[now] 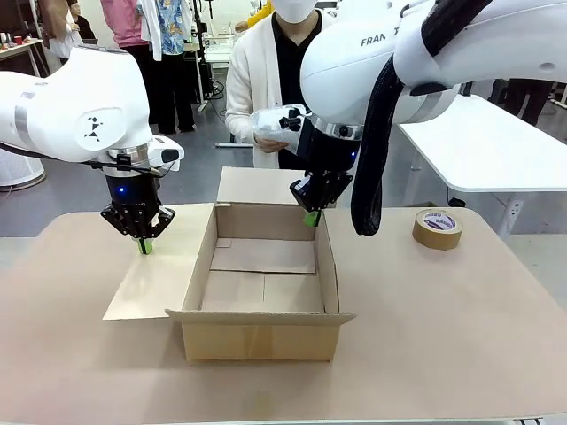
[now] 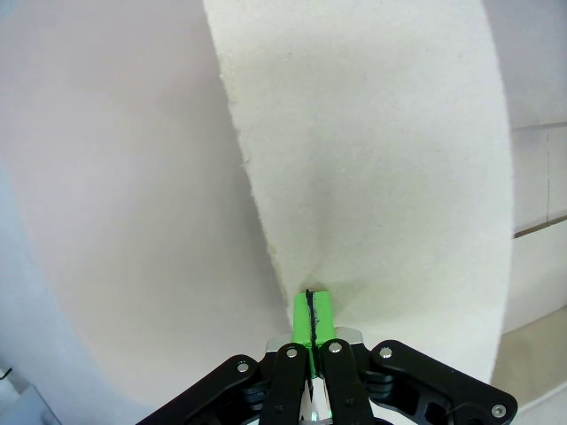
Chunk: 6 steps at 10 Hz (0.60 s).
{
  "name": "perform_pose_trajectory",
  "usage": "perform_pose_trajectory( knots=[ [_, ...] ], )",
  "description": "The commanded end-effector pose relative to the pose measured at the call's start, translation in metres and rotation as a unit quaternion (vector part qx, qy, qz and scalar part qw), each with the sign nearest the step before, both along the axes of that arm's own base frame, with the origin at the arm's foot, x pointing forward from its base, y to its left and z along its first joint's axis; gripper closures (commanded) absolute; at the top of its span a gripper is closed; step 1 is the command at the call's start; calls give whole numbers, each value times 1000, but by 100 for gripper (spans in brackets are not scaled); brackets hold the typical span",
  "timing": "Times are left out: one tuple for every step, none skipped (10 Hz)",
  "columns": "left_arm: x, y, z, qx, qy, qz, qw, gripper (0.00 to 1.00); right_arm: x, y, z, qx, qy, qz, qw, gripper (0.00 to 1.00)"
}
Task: Wrap the clocks to prevent damage.
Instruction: Open the side flaps of the Package Box.
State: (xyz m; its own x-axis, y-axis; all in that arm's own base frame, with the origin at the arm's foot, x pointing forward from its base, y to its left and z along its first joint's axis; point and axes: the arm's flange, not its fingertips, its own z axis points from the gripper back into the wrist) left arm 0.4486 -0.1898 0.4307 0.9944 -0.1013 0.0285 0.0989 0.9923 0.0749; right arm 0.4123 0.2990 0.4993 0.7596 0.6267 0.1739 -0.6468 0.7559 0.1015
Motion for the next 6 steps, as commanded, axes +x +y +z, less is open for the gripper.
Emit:
perform_pose_trajectory(
  knots=[
    [-3, 6, -4, -13, -3, -6, 1000, 100, 11, -23, -30, -71, 3, -36, 997, 99],
    [-3, 8, -3, -14, -5, -6, 1000, 100, 12, -41, -38, -96, 7, -63, 993, 99],
    [-3, 8, -3, -14, -5, -4, 1000, 100, 9, -52, -41, -113, 5, -75, 991, 99],
    [-2, 7, -4, -13, -4, -6, 1000, 100, 5, -58, -40, -120, 3, -78, 990, 99],
    [-2, 5, -6, -13, -2, -8, 1000, 100, 2, -59, -37, -124, 1, -76, 989, 99],
    [-2, 3, -7, -13, -1, -11, 1000, 100, 1, -61, -37, -124, 3, -75, 990, 99]
  ],
)
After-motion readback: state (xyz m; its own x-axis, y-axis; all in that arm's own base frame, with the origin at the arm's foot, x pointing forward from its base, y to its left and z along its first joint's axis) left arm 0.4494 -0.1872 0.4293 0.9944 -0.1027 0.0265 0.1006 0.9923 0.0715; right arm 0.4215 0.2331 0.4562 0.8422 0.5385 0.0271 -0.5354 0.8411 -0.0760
